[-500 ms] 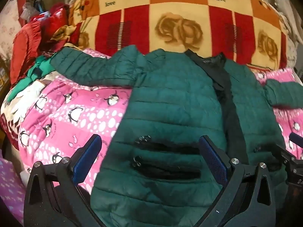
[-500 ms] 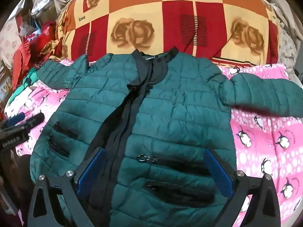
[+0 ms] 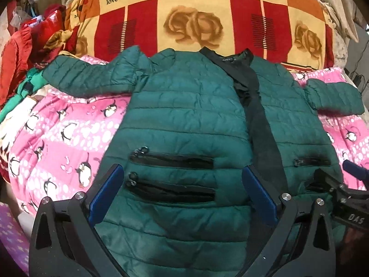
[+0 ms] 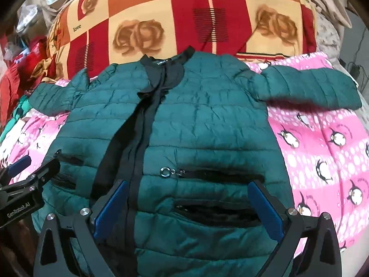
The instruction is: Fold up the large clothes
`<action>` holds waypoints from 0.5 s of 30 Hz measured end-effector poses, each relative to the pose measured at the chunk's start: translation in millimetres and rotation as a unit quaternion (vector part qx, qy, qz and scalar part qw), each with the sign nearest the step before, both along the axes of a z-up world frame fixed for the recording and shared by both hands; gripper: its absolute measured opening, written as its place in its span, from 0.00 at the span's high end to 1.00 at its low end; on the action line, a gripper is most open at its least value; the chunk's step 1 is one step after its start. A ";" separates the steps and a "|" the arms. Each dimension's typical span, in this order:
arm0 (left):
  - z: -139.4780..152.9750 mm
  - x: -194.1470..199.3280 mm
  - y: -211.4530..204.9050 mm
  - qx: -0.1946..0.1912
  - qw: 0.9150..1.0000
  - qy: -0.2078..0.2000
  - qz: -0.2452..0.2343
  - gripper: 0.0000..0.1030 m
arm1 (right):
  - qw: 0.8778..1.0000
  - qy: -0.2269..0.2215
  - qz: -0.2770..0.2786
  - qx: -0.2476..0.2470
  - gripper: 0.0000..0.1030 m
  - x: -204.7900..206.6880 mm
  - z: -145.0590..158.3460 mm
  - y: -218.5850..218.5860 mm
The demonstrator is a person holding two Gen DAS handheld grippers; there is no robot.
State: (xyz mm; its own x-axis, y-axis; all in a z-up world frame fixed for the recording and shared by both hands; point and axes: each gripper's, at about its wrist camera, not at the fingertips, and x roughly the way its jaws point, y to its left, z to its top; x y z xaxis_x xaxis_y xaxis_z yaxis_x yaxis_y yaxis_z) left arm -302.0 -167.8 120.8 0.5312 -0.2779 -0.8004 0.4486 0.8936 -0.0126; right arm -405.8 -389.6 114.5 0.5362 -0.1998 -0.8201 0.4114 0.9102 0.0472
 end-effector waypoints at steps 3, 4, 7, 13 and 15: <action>3.8 -5.8 -4.2 -0.013 1.000 0.013 -0.010 0.01 | 0.999 0.024 -0.008 0.024 0.00 2.3 0.7 -6.3; 5.8 -7.7 -5.2 -0.019 1.000 0.018 -0.013 0.01 | 0.999 0.024 -0.010 0.029 0.00 2.3 0.0 -7.1; 12.2 -14.0 -10.1 -0.027 0.999 0.015 -0.023 0.01 | 0.999 0.027 -0.009 0.024 0.00 0.9 -0.5 -7.2; 14.3 -17.1 -22.2 -0.016 0.999 0.001 -0.030 0.01 | 1.000 0.007 -0.013 0.013 0.00 0.9 0.1 -8.8; 12.5 -15.4 -21.0 -0.014 1.000 0.004 -0.027 0.01 | 1.000 0.007 -0.013 0.014 0.00 1.6 -0.8 -9.0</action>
